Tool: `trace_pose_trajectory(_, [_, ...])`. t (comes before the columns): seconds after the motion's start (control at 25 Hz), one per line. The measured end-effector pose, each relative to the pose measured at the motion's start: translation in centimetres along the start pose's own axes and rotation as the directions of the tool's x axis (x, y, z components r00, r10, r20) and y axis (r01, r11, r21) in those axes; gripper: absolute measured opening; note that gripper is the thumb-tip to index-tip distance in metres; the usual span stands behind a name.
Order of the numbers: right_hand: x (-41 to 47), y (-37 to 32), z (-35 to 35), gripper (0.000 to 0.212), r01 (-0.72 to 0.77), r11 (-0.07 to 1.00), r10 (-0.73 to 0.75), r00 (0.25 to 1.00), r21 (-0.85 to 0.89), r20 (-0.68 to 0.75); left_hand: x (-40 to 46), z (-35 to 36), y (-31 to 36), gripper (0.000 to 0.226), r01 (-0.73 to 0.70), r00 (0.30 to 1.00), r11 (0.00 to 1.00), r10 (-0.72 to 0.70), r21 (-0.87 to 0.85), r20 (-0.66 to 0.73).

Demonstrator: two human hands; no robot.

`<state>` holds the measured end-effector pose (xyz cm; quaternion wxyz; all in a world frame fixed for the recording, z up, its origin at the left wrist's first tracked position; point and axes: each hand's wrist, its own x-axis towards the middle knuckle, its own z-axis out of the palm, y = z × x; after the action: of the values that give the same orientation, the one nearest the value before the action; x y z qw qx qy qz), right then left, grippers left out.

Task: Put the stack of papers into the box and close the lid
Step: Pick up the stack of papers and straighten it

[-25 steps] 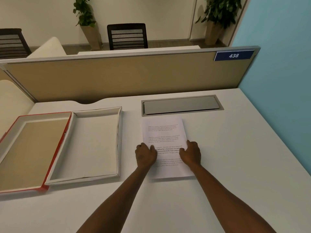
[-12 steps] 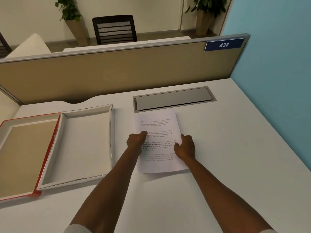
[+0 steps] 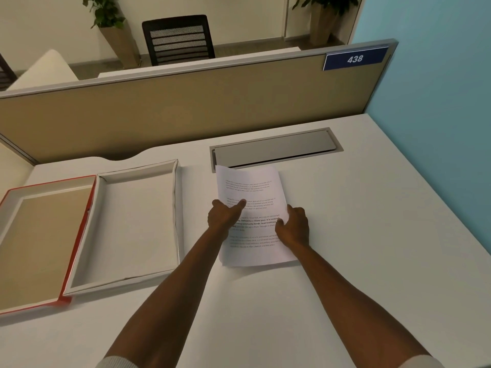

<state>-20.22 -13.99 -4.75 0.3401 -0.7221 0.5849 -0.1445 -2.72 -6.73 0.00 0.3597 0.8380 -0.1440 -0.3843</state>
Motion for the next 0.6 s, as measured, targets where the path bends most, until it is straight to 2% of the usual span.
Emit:
trace_pose_trajectory(0.08, [-0.5, 0.2, 0.6, 0.06, -0.004, 1.0, 0.004, 1.0, 0.004, 0.014, -0.3, -0.1, -0.5, 0.075, 0.058, 0.998, 0.998, -0.057, -0.037, 0.007])
trace_pose_trajectory(0.24, [-0.8, 0.4, 0.8, 0.06, -0.001, 1.0, 0.001, 1.0, 0.007, 0.018, -0.4, -0.1, -1.0, 0.075, 0.056, 0.998, 0.998, -0.056, -0.026, 0.0])
trace_pose_trajectory(0.36, [-0.7, 0.4, 0.4, 0.06, 0.004, 1.0, -0.005, 1.0, 0.018, 0.011, 0.2, -1.3, -0.7, 0.072, 0.111, 0.987, 0.983, -0.092, -0.148, 0.129])
trace_pose_trajectory(0.52, [-1.3, 0.8, 0.5, 0.057, 0.0, 1.0, -0.001, 1.0, 0.018, 0.02, 0.6, -2.6, -1.5, 0.052, 0.282, 0.947, 0.896, -0.201, -0.344, 0.251])
trace_pose_trajectory(0.6, [-1.4, 0.8, 0.6, 0.052, 0.009, 0.999, -0.01, 1.0, 0.031, 0.024, 0.6, -3.2, -1.1, 0.045, 0.329, 0.931, 0.866, -0.231, -0.376, 0.284])
